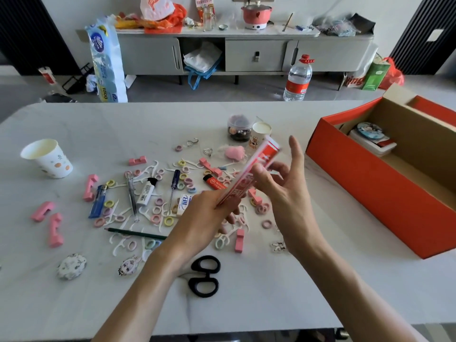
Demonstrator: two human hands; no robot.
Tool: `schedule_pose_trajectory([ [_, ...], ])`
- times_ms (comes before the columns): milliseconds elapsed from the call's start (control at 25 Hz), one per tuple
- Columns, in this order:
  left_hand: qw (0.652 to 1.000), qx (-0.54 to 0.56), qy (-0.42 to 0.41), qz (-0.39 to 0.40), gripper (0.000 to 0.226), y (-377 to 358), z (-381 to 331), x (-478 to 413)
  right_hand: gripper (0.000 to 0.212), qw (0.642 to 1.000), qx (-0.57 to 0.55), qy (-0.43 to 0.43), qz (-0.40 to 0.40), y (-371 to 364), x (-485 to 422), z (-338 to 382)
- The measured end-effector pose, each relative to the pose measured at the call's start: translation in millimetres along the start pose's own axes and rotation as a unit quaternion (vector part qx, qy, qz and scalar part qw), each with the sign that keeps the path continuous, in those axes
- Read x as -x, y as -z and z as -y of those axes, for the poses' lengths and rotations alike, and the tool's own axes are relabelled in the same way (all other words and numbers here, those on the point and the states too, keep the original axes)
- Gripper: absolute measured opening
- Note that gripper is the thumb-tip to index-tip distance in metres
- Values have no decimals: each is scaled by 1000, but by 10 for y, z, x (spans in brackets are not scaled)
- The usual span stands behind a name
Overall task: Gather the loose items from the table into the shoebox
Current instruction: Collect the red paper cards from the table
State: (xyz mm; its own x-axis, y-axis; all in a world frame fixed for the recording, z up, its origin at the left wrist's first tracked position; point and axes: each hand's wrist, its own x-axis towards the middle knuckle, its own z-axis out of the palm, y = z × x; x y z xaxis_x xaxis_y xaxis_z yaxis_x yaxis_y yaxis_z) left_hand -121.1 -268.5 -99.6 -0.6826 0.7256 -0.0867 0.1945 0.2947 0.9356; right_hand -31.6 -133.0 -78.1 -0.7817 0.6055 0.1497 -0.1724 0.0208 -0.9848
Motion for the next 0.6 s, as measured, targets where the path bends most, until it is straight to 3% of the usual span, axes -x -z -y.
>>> schedule_pose_trajectory([
  [160, 974, 184, 77, 103, 28, -44, -332, 174, 30, 996, 63, -38, 44, 305, 266, 239],
  [240, 957, 221, 107, 155, 35, -100, -544, 268, 20, 995, 64, -59, 49, 463, 370, 422],
  [400, 934, 251, 126, 219, 36, -347, -1025, 424, 19, 990, 82, -103, 55, 910, 473, 879],
  [600, 942, 230, 116, 215, 32, -866, -1488, 236, 24, 980, 63, -183, 36, 1535, 392, 1163],
])
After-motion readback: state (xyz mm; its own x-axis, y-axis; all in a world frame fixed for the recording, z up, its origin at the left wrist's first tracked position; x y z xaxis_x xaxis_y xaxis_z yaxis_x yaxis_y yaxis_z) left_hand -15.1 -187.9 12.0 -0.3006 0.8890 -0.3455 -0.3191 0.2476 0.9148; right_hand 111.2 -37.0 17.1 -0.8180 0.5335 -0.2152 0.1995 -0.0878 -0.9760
